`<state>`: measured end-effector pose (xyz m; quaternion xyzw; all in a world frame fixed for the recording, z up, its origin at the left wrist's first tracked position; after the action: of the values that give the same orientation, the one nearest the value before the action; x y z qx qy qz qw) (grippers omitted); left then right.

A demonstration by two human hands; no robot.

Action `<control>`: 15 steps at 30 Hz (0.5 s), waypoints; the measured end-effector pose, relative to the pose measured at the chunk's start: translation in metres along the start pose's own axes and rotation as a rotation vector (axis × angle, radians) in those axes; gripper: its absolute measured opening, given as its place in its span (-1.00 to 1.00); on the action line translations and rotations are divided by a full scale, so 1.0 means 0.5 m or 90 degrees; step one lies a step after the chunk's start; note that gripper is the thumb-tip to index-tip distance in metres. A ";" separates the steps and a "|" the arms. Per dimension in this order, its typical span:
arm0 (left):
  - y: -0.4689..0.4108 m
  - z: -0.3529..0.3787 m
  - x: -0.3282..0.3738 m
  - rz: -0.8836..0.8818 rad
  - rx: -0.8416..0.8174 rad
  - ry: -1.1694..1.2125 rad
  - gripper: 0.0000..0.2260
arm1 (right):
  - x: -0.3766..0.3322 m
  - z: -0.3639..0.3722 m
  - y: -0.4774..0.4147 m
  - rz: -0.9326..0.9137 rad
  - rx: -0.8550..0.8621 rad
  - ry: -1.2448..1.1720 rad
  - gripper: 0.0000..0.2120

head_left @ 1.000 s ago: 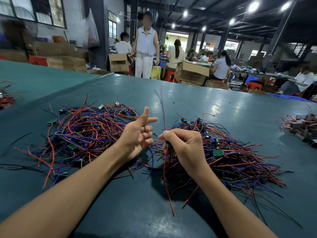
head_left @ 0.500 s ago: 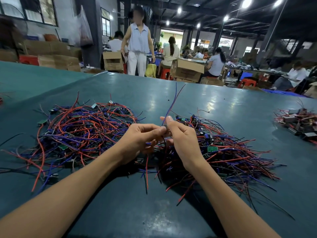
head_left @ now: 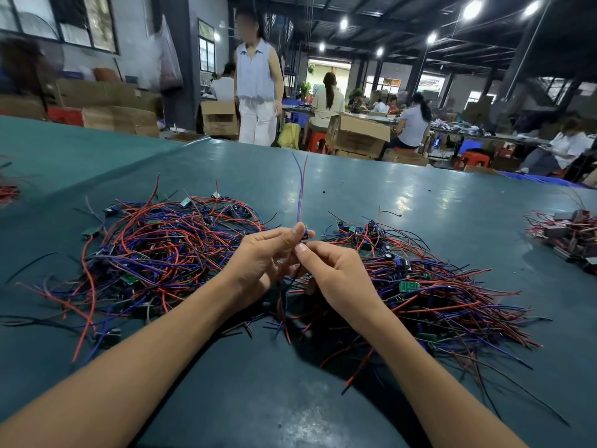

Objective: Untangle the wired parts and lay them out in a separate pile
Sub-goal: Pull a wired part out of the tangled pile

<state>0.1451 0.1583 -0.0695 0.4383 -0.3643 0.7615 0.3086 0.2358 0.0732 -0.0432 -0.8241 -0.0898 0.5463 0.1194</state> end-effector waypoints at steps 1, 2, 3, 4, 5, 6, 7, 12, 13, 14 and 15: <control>0.000 0.000 -0.002 -0.012 -0.008 0.000 -0.58 | -0.002 0.000 0.001 0.003 -0.004 -0.007 -0.78; 0.001 0.003 -0.004 -0.028 -0.019 -0.003 -0.57 | -0.002 -0.001 0.002 0.009 -0.009 -0.020 -0.78; 0.002 0.005 -0.006 -0.043 -0.029 -0.011 -0.58 | 0.001 -0.001 0.001 0.018 -0.015 -0.035 -0.78; 0.003 0.006 -0.006 -0.055 -0.031 -0.022 -0.61 | 0.004 0.000 0.001 0.033 -0.019 -0.050 -0.77; 0.004 0.004 -0.006 -0.061 -0.026 -0.037 -0.64 | 0.009 0.002 0.000 0.055 -0.024 -0.069 -0.76; 0.005 0.001 -0.004 -0.060 -0.016 -0.054 -0.66 | 0.016 0.005 -0.001 0.080 -0.030 -0.103 -0.75; 0.005 -0.002 -0.001 -0.052 -0.007 -0.069 -0.67 | 0.023 0.010 -0.002 0.105 -0.038 -0.156 -0.75; 0.003 0.009 -0.001 -0.018 -0.041 -0.065 -0.68 | 0.029 0.036 -0.004 0.177 -0.100 -0.384 -0.71; 0.003 0.009 -0.004 -0.020 -0.036 -0.054 -0.66 | 0.028 0.043 -0.003 0.185 -0.121 -0.393 -0.69; 0.003 0.006 -0.006 -0.024 -0.025 -0.046 -0.65 | 0.027 0.048 -0.001 0.188 -0.136 -0.385 -0.67; 0.002 0.002 -0.007 -0.026 -0.014 -0.042 -0.65 | 0.025 0.050 0.000 0.182 -0.143 -0.369 -0.68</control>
<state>0.1461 0.1564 -0.0725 0.4673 -0.3733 0.7362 0.3167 0.2175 0.0793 -0.0637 -0.6466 -0.0629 0.7560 -0.0805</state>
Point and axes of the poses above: each hand's wrist, its own y-axis away from the middle knuckle, its own z-axis out of the palm, x = y × z, the point moved 7 cm from there along -y, towards the middle knuckle, and after that the axes turned 14 degrees about -x, right-handed, at the moved point
